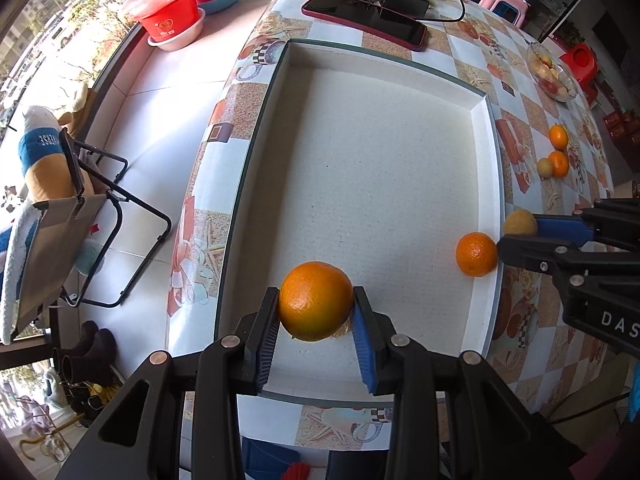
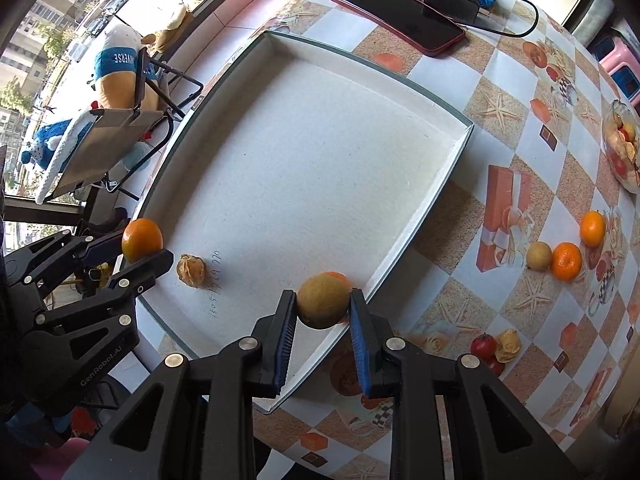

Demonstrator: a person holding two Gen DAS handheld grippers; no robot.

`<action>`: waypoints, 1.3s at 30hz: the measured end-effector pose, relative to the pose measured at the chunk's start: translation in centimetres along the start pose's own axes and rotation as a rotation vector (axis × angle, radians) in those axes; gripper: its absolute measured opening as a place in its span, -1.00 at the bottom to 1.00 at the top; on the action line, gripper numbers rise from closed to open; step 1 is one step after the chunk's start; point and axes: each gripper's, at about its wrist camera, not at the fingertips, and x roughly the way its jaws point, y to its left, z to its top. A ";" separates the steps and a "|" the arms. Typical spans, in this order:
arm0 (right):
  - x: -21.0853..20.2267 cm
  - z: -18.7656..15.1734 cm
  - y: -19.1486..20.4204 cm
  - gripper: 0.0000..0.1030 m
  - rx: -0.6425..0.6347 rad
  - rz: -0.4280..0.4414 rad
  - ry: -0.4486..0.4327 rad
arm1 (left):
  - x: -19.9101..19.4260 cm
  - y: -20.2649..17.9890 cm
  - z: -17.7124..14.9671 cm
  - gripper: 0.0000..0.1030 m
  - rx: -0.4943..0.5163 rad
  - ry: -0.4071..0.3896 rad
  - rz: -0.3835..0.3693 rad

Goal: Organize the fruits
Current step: 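Carry the orange in left gripper and kiwi in right gripper into the tray, then open left gripper to set the orange down while right gripper releases the kiwi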

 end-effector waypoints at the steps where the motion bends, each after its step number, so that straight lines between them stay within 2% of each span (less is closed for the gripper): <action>1: 0.2 0.1 0.2 -0.46 -0.004 0.002 0.004 | 0.2 -0.1 0.0 -0.27 0.006 0.005 -0.001; 6: 1.3 0.9 1.0 -0.46 -0.031 0.007 0.035 | 1.1 -0.9 0.7 -0.27 0.036 0.020 0.002; 20: 4.5 3.2 1.1 -0.46 -0.025 -0.005 0.118 | 3.8 -0.7 1.4 -0.27 0.011 0.065 -0.018; 25: 5.2 3.6 1.2 -0.46 -0.026 -0.005 0.131 | 3.7 -1.1 1.7 -0.25 0.024 0.051 -0.015; 26: 5.3 3.6 1.5 -0.46 -0.027 -0.006 0.134 | 3.7 -1.2 1.8 -0.19 0.027 0.051 -0.014; 28: 5.4 3.7 1.6 -0.46 -0.028 -0.004 0.138 | 3.6 -1.3 1.9 0.07 0.030 0.047 -0.006; 30: 5.5 3.7 1.8 -0.46 -0.030 -0.003 0.141 | 3.2 -1.4 1.9 0.41 0.029 0.032 0.008; 33: 5.7 3.9 1.9 -0.46 -0.028 -0.001 0.143 | 2.7 -1.4 1.8 0.53 0.029 0.020 0.011; 37: 5.9 4.0 1.9 -0.44 -0.018 0.003 0.146 | 2.5 -1.3 1.5 0.55 0.019 0.015 0.012; 39: 5.9 4.0 1.8 -0.05 -0.016 0.001 0.146 | 2.5 -1.5 1.3 0.56 0.017 0.021 0.033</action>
